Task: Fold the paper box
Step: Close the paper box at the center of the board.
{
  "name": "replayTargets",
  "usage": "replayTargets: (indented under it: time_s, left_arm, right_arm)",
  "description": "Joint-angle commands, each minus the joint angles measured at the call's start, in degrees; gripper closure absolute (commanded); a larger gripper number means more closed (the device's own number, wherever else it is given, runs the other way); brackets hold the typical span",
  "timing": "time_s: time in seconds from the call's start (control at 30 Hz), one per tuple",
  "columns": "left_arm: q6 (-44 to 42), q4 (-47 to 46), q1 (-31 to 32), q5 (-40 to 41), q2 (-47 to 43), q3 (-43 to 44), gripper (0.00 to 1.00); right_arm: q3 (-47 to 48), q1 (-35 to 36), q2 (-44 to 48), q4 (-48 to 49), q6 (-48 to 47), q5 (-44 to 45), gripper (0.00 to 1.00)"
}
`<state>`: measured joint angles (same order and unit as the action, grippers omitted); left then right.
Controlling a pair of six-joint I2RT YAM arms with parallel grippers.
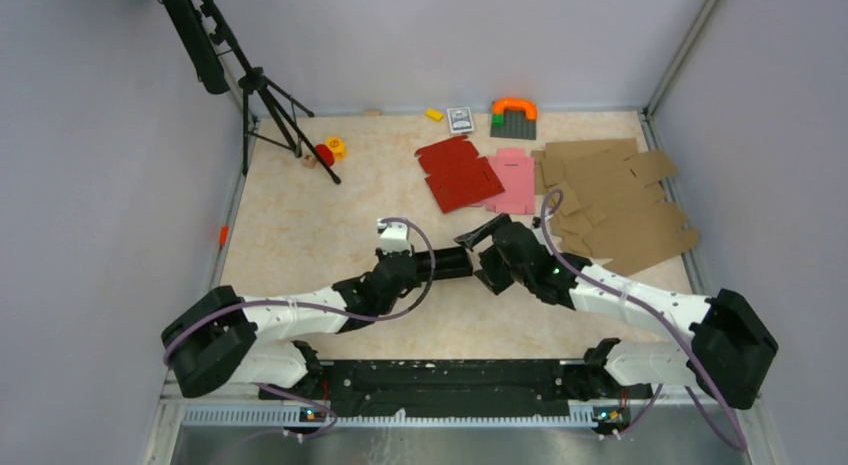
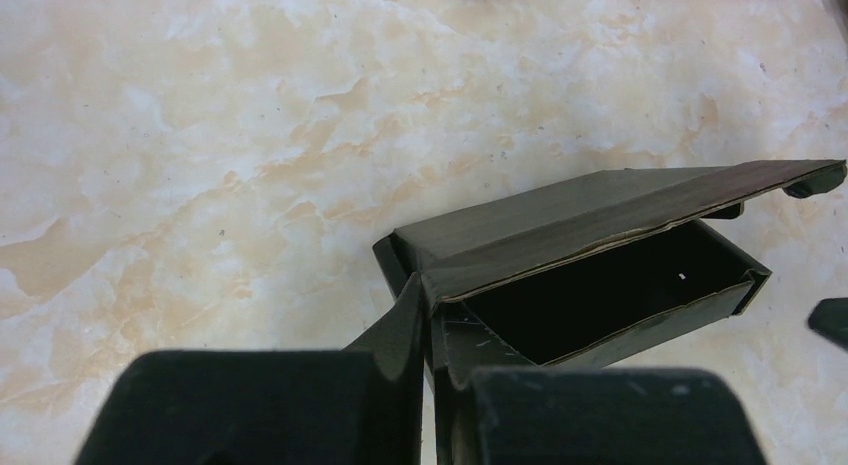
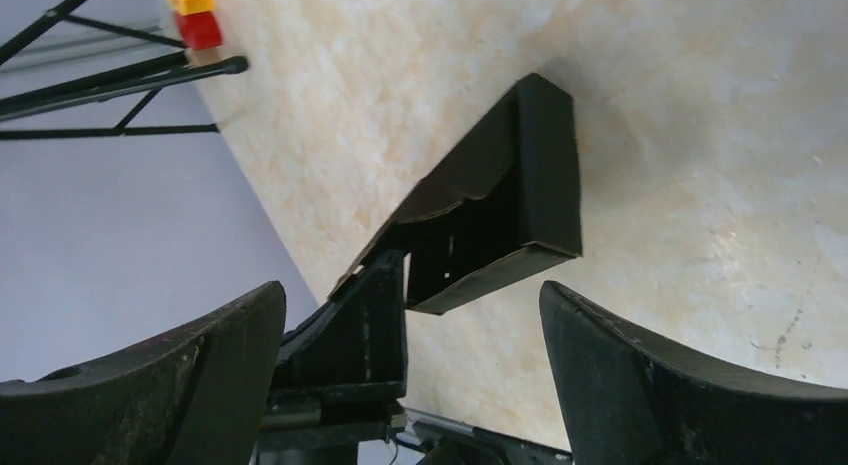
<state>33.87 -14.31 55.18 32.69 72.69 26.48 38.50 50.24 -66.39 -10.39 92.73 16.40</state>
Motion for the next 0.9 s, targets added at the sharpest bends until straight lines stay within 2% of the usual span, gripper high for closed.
replayTargets:
  time_s: [0.0, 0.43, 0.87]
  left_arm:
    - [-0.55, 2.18, 0.64, 0.52, 1.42, 1.25, 1.00]
    - [-0.84, 1.96, 1.84, 1.12, 2.68, 1.91, 1.00]
    - [-1.30, 1.84, 2.36, 1.00, 3.32, 2.50, 1.00]
  right_arm:
    - [1.75, -1.78, -3.52, -2.72, 8.40, -6.68, 0.05]
    - [-2.97, -2.19, -6.16, 4.55, 16.67, -7.60, 0.03]
    - [-1.36, -2.69, -14.43, 8.87, 17.03, -8.27, 0.02]
